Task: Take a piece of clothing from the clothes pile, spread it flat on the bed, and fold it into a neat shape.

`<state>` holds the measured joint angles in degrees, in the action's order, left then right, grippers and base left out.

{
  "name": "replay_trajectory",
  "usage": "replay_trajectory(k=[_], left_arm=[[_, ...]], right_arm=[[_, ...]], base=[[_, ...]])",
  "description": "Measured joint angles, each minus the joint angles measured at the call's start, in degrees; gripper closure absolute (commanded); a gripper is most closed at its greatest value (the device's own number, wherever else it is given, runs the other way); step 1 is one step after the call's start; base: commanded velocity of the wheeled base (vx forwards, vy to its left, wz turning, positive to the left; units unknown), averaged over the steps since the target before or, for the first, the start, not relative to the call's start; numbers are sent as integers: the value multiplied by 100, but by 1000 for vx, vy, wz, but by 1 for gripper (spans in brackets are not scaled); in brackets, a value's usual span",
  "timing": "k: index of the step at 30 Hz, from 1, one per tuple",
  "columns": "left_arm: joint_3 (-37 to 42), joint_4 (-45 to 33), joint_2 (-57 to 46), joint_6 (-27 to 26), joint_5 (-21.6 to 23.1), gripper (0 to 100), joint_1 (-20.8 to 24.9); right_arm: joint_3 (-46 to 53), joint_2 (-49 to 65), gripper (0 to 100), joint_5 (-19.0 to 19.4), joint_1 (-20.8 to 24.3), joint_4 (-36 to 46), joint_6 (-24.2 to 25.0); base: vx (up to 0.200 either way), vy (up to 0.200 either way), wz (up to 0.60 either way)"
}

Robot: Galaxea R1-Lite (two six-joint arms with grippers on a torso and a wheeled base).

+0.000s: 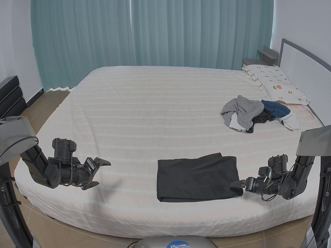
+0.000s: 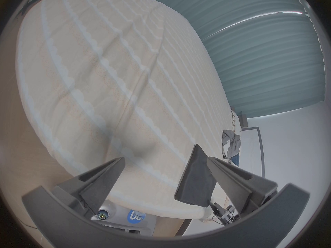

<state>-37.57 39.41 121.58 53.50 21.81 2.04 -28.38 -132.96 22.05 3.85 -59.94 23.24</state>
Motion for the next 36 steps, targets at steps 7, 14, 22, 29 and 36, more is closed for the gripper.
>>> replay_trajectory(k=[7, 14, 22, 29, 36], left_arm=[[-90, -20, -2, 22, 27, 0, -24], [-226, -46, -2, 41, 57, 0, 127], [-306, -46, 28, 72, 61, 0, 173], [-338, -33, 56, 72, 49, 0, 176], [-379, -20, 98, 60, -9, 0, 179]], right_arm=[[-502, -9, 0, 13, -262, 13, 1111], [-1109, -157, 0, 17, -511, 9, 1913], [-1265, -315, 0, -7, -552, -18, 1959], [-1268, -362, 0, -9, -542, -137, 1959], [-1211, -411, 0, -20, -539, -301, 1959]], base=[[0, -86, 0], [0, -200, 0], [0, -200, 0], [0, -200, 0], [0, -57, 0]])
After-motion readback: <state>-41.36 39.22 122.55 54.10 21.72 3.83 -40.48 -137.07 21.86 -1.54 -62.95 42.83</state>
